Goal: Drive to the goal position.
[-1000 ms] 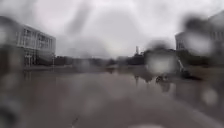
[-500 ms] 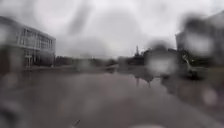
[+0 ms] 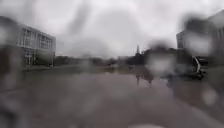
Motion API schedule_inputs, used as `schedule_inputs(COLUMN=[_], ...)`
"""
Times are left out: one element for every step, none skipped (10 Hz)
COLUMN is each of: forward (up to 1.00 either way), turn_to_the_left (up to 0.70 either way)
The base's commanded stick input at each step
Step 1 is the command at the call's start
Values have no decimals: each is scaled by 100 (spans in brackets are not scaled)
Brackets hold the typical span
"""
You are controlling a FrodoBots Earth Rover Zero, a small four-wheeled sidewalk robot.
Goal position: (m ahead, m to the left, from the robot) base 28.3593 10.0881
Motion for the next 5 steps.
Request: schedule_inputs(forward=[100,100,100,100,100], turn_to_the_left=[2,2,2,2,2])
